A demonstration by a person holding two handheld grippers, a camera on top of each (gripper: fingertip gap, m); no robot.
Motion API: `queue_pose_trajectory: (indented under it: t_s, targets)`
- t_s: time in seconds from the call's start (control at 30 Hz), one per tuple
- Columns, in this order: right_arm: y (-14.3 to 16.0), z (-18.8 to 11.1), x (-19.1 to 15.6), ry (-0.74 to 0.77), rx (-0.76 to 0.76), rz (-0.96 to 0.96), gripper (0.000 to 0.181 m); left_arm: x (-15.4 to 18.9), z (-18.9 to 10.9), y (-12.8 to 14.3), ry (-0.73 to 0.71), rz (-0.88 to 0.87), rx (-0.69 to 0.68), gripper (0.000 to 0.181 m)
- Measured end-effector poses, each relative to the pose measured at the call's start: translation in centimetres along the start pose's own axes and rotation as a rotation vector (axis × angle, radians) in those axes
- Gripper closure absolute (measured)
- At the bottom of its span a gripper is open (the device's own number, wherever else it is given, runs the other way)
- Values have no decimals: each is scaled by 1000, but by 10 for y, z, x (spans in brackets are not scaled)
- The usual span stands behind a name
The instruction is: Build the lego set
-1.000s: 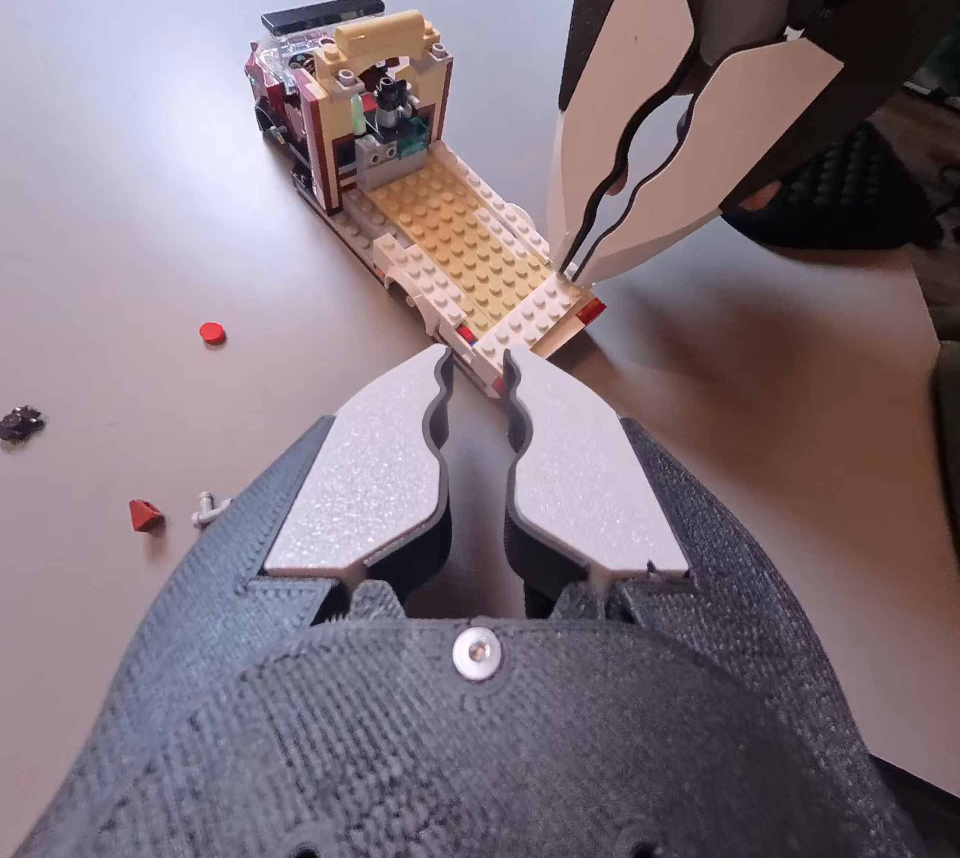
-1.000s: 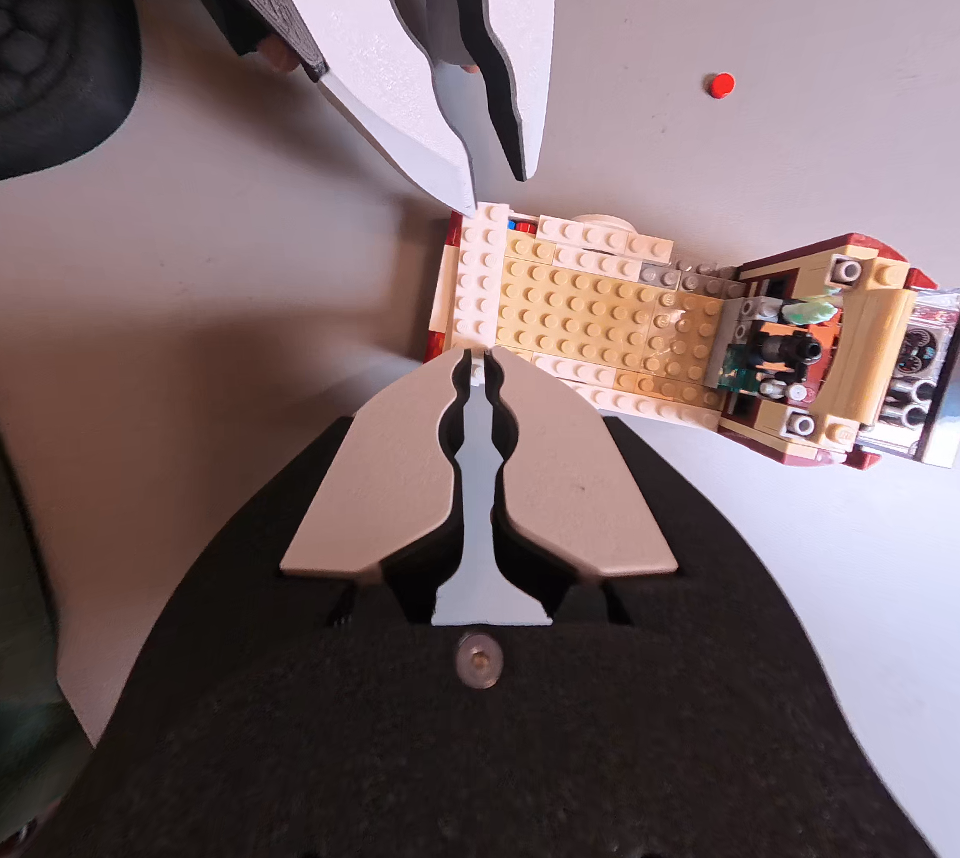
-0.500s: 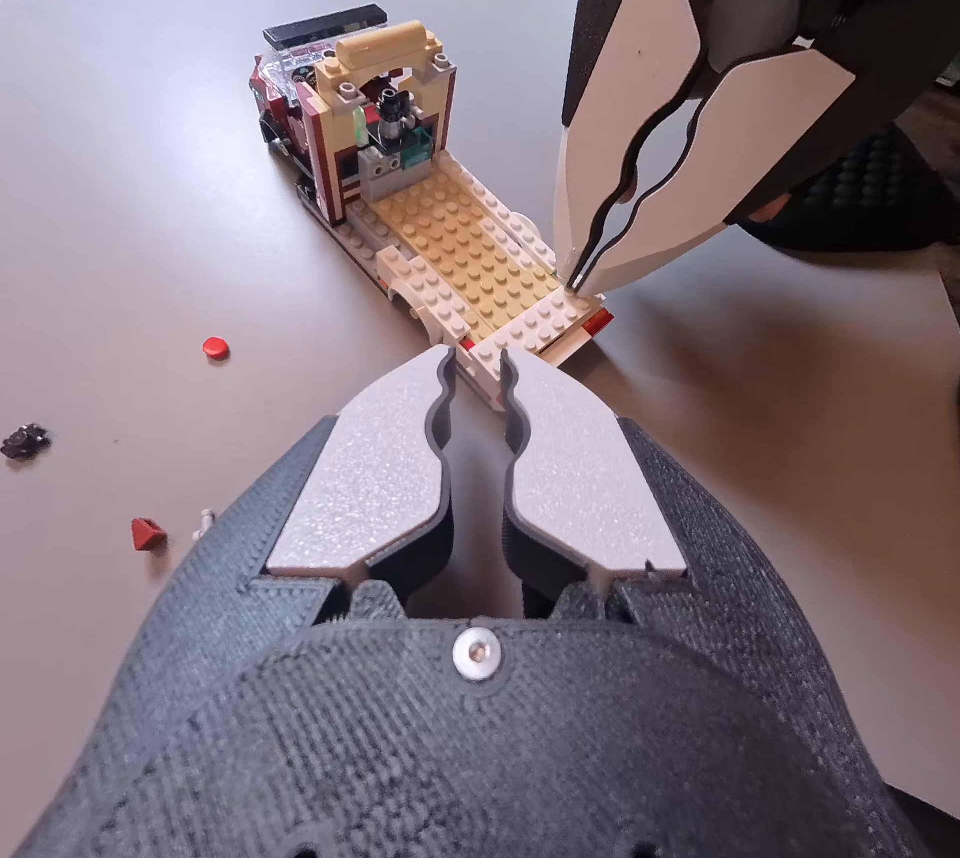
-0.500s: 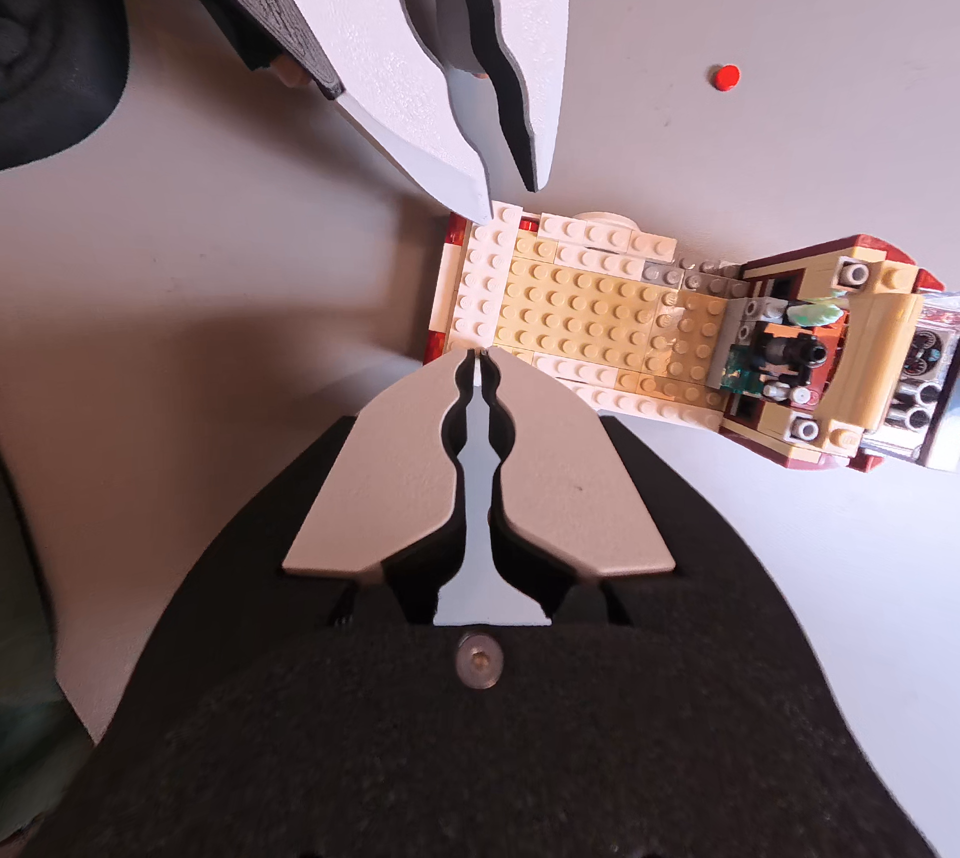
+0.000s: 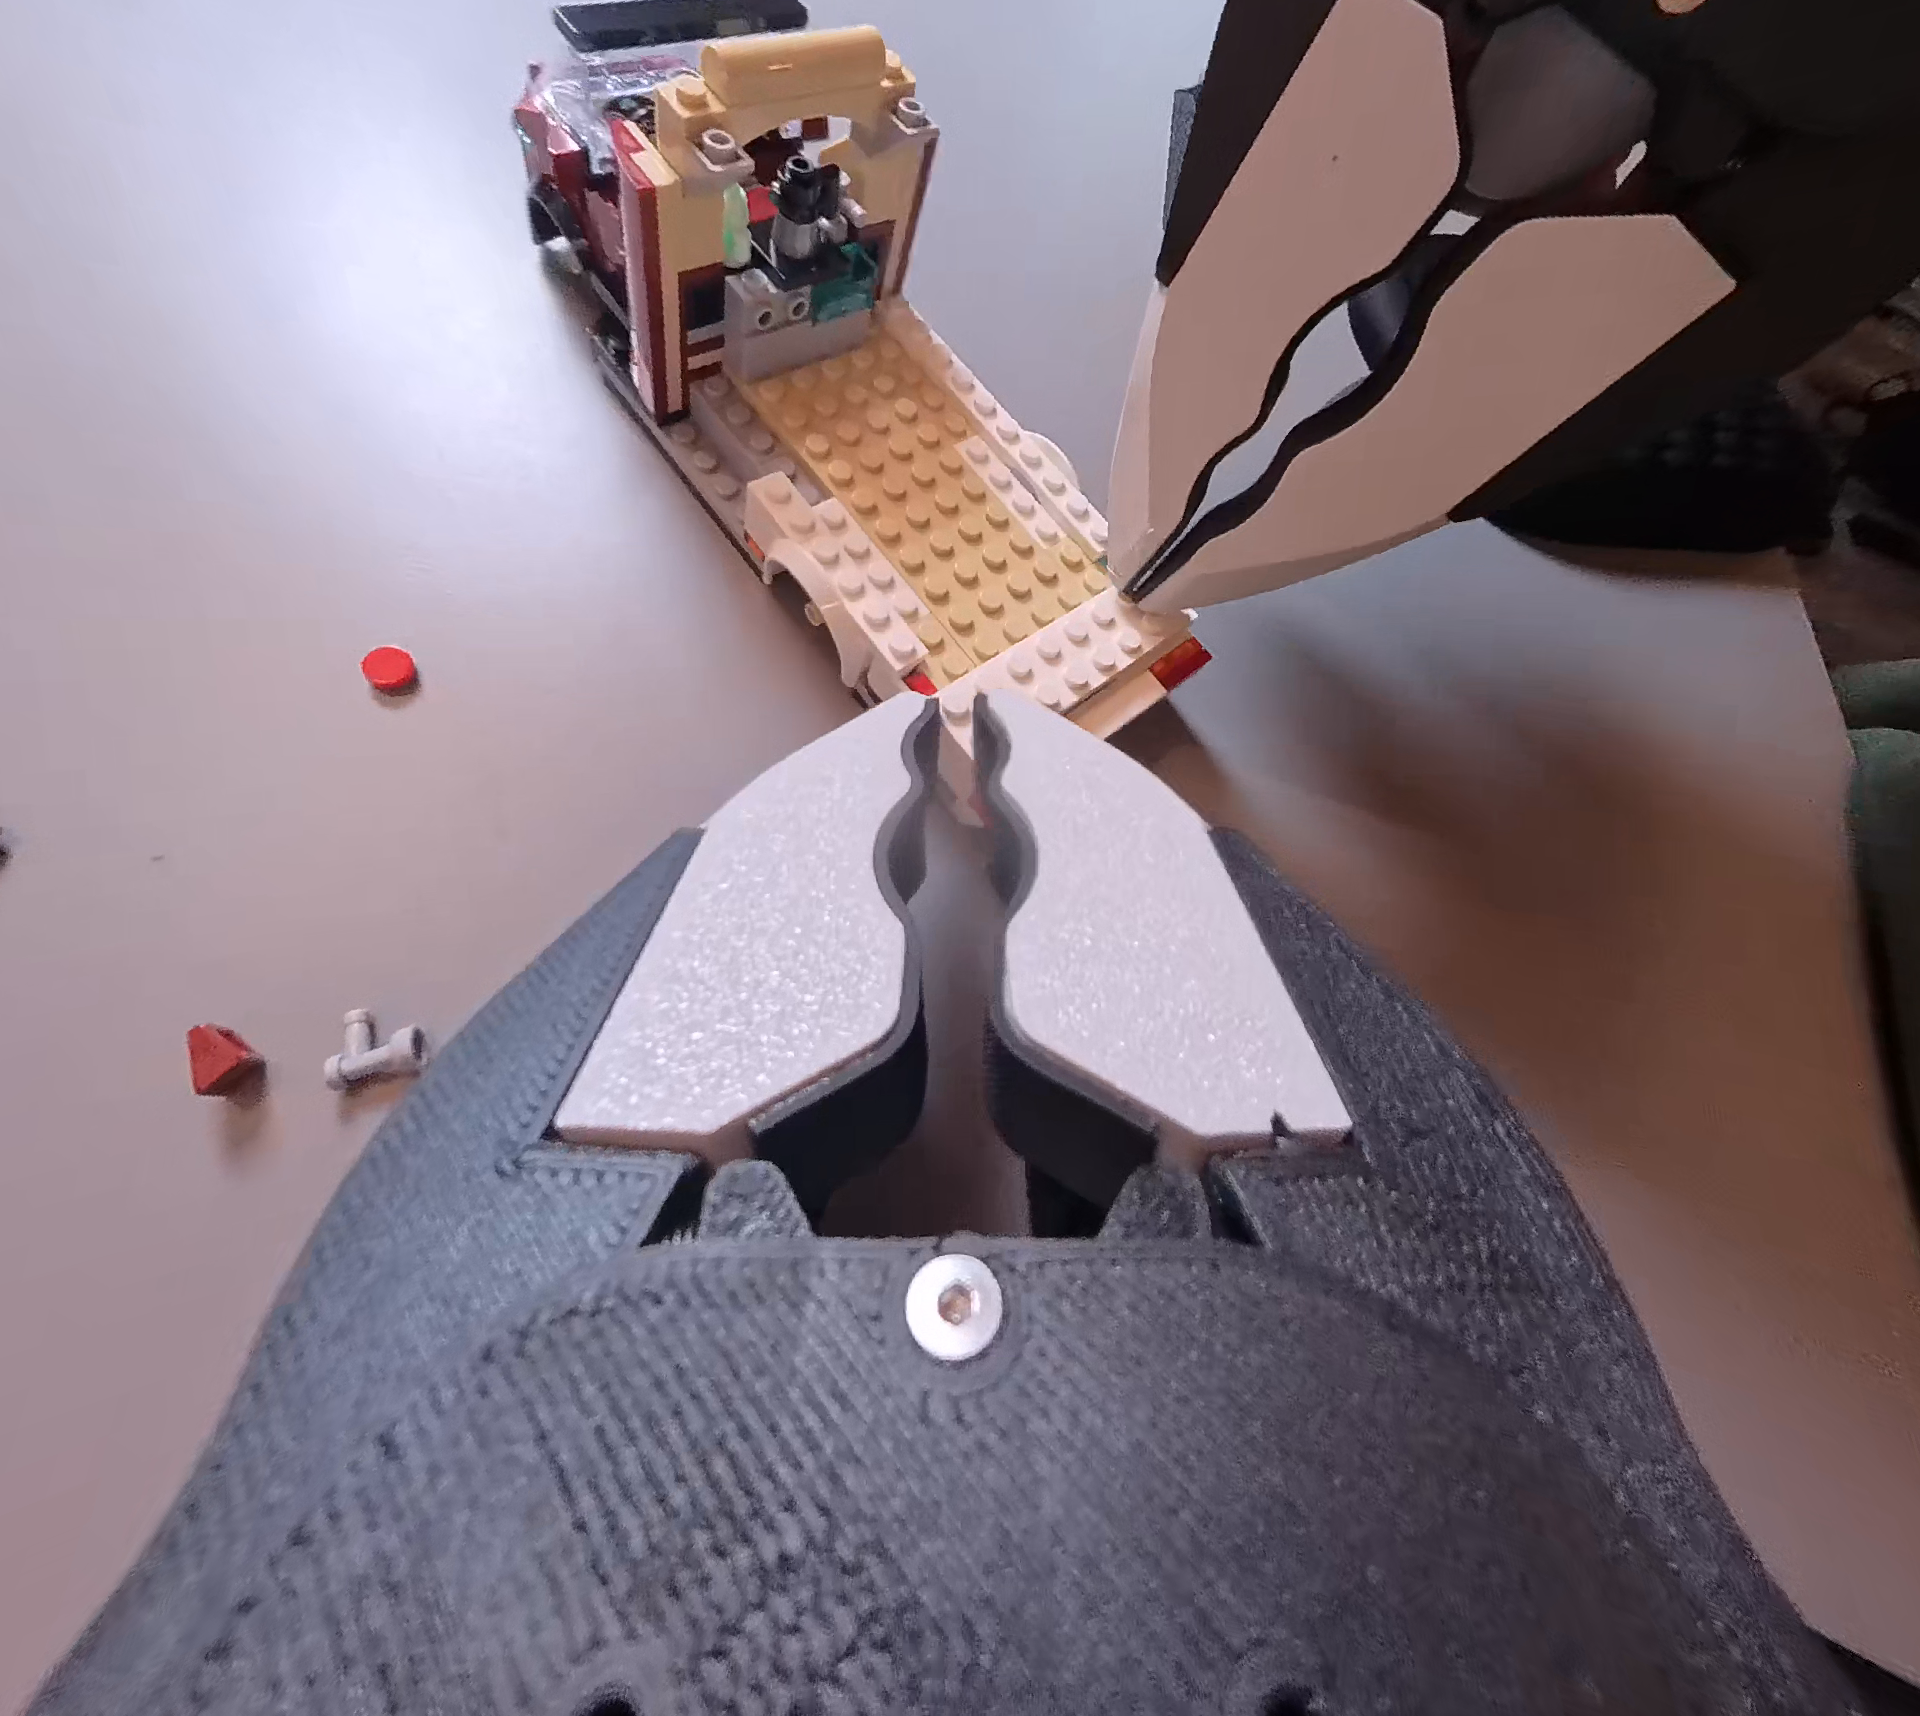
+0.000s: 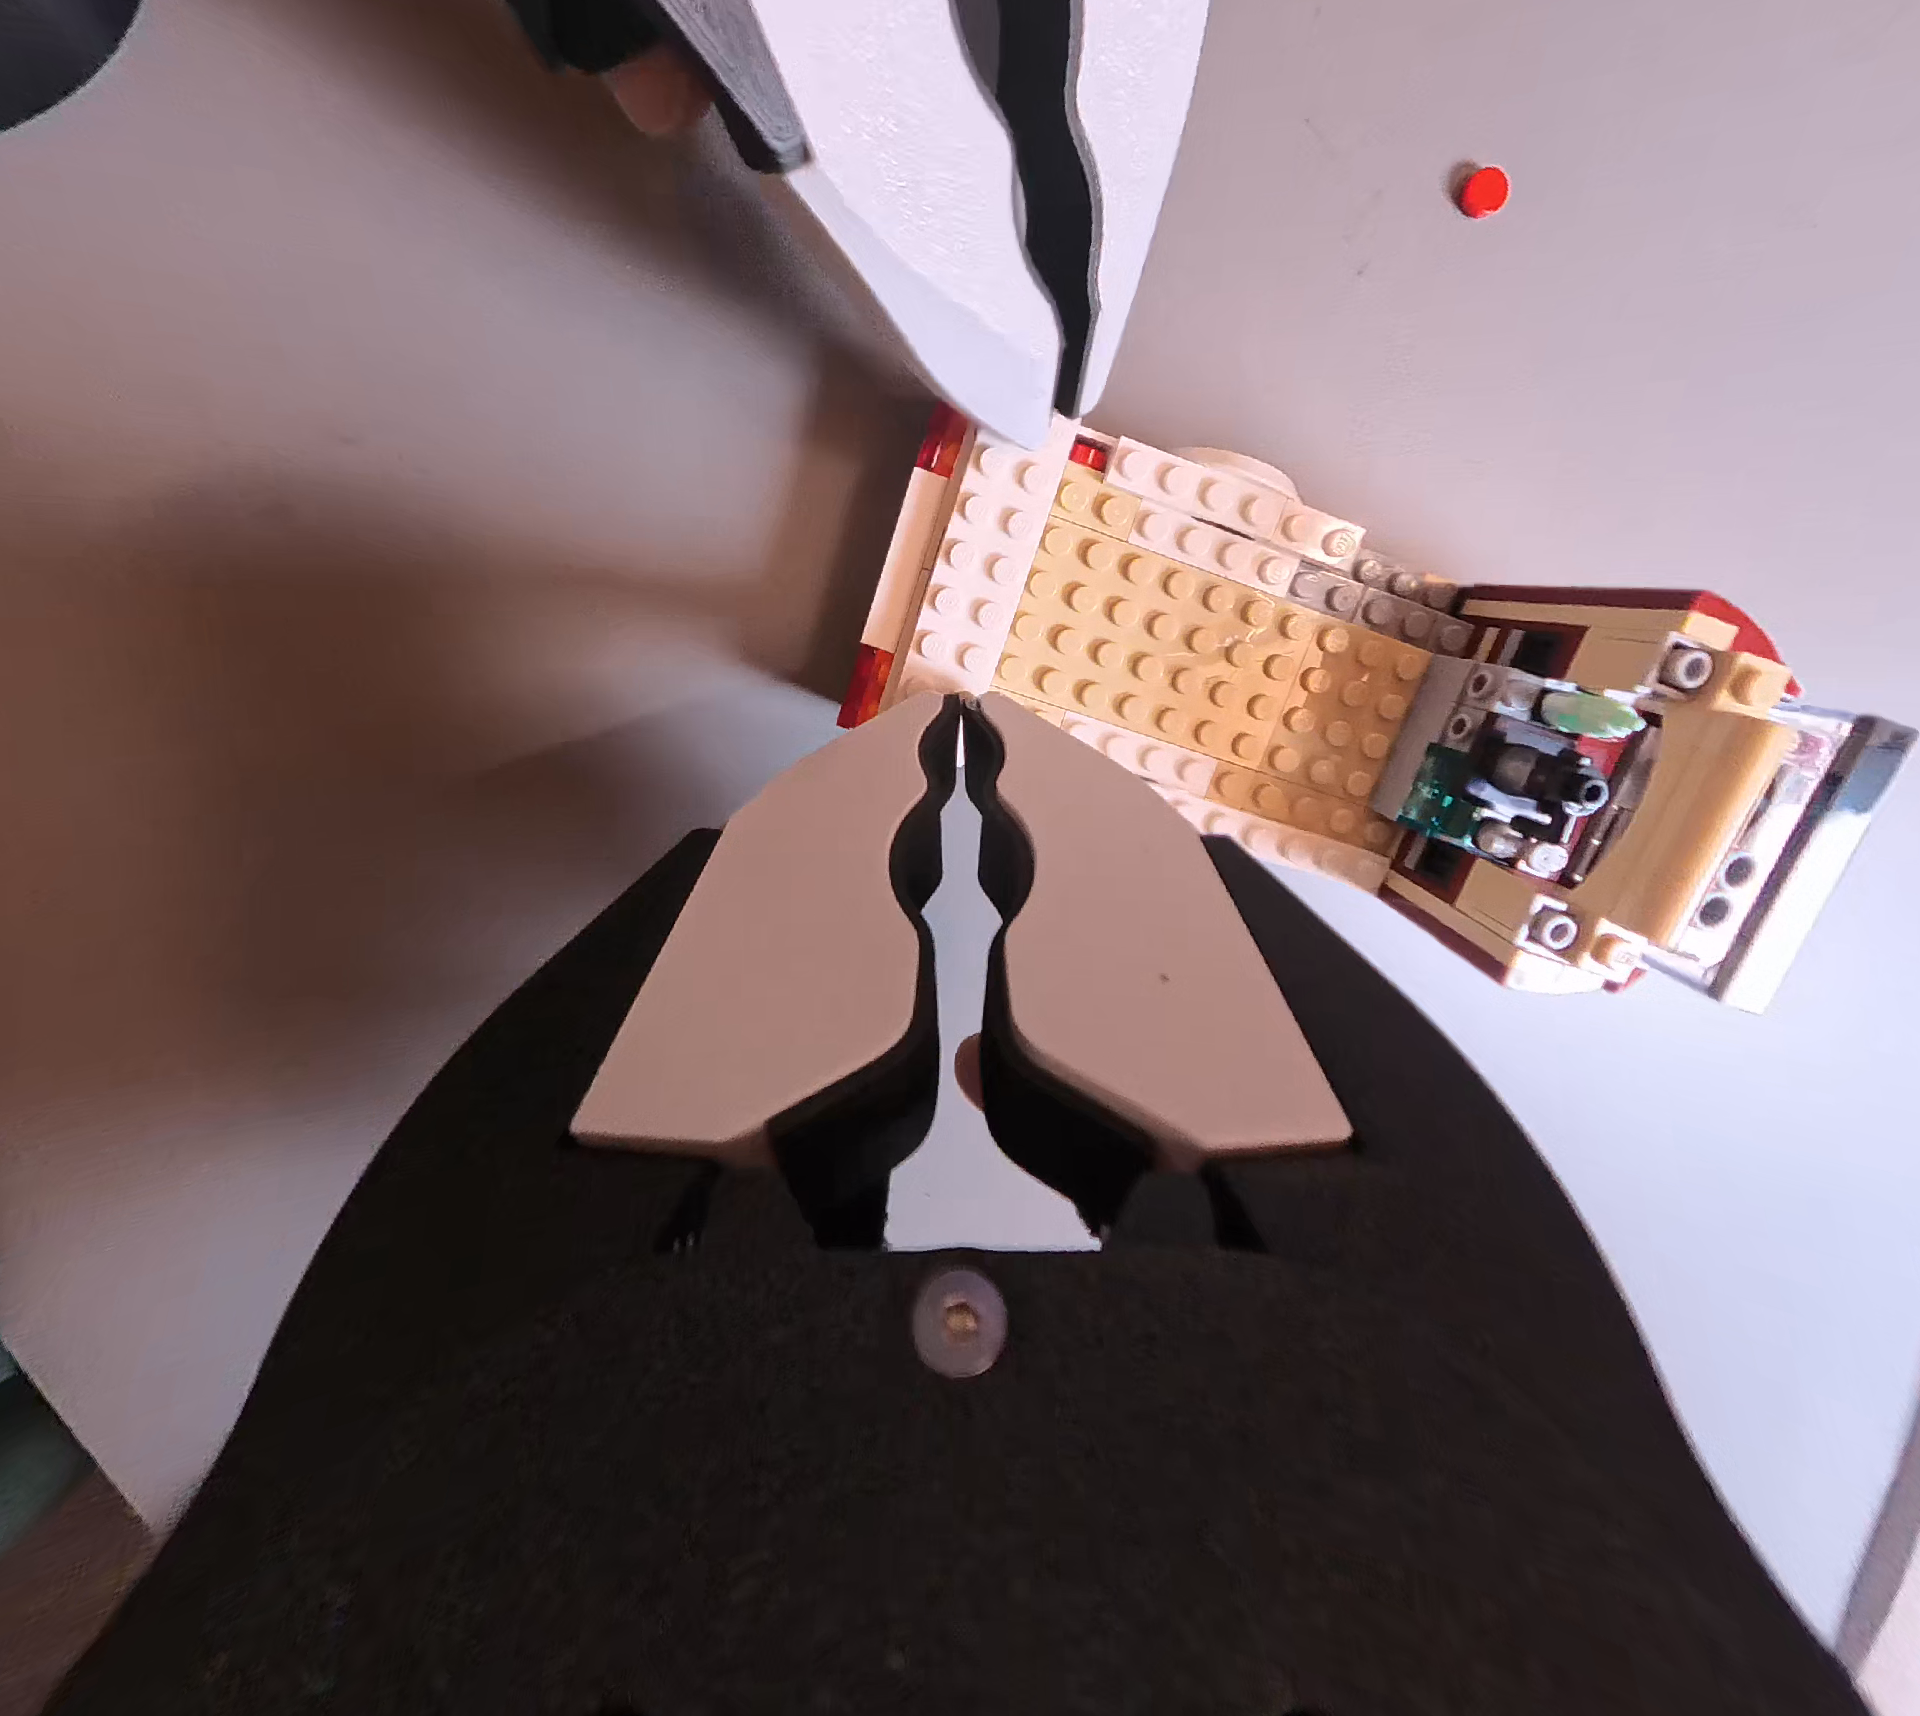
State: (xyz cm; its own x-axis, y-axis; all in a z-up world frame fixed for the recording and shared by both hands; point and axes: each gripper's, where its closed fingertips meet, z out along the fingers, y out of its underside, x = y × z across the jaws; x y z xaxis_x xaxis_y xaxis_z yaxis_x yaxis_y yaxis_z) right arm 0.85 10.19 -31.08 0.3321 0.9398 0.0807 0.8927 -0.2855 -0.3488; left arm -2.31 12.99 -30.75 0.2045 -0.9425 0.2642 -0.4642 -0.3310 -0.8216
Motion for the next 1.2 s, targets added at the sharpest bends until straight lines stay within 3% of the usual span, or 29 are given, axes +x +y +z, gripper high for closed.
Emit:
queue_pose_trajectory:
  t_s: [0.33,0.63,0.87,1.2]
  targets:
    - [0,0,-1,46,-14,-49,181,-1,0,0,-39,45,-1,176]
    - [-2,-2,-5,-100,65,88,173,0,0,-1,-68,94,-11,177]
    - [-2,-5,4,-12,38,34,176,-1,0,-1,-102,101,-17,177]
    - [-7,-6,-5,-38,69,36,174,-4,-1,-2,-154,137,-24,178]
